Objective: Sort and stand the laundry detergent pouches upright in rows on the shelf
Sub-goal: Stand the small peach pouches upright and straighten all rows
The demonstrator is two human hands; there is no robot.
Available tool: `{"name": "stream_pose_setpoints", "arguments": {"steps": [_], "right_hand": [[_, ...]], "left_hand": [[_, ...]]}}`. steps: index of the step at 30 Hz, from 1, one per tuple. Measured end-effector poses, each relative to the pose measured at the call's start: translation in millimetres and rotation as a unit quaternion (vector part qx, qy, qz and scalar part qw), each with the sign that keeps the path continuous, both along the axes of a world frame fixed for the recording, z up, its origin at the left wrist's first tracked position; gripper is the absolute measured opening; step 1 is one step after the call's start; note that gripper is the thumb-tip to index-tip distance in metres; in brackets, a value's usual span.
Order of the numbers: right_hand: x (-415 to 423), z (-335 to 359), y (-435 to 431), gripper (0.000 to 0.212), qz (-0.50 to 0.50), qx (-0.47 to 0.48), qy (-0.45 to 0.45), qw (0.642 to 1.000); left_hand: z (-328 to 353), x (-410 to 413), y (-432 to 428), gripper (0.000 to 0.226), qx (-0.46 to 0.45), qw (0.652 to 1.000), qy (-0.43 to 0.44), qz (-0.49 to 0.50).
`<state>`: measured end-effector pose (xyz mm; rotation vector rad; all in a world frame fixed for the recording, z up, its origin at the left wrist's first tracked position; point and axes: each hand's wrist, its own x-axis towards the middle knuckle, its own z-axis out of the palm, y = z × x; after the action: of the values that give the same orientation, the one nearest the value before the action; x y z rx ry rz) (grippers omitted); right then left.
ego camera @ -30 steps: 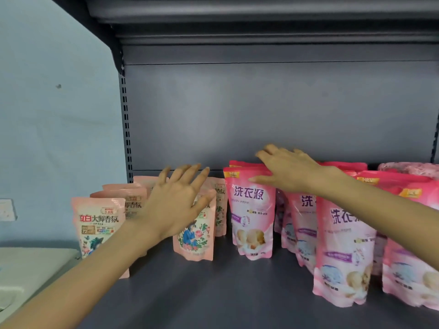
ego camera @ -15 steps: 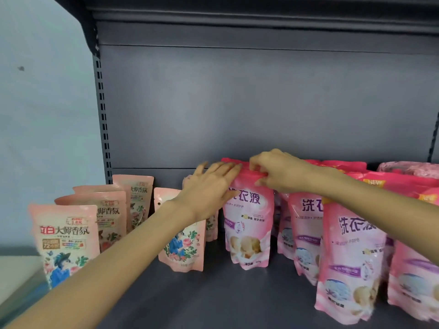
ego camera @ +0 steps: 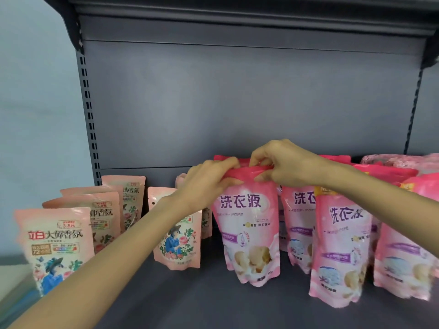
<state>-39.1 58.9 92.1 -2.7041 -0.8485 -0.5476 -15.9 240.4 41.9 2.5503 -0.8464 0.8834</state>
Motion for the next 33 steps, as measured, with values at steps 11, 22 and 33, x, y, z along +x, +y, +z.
{"name": "stream_pose_setpoints", "arguments": {"steps": [11, 22, 33], "right_hand": [[-16, 33, 5, 0.035, 0.098, 0.078, 0.236, 0.964], [73, 43, 38, 0.047, -0.089, -0.131, 0.023, 0.987], [111, 21, 55, 0.041, -0.136, -0.268, 0.121, 0.946]], "left_hand": [[15, -40, 31, 0.002, -0.083, 0.995, 0.049, -0.03], [11, -68, 94, 0.013, -0.076, 0.992, -0.009, 0.096], [1, -72, 109, 0.026, -0.123, 0.985, 0.025, 0.122]]}}
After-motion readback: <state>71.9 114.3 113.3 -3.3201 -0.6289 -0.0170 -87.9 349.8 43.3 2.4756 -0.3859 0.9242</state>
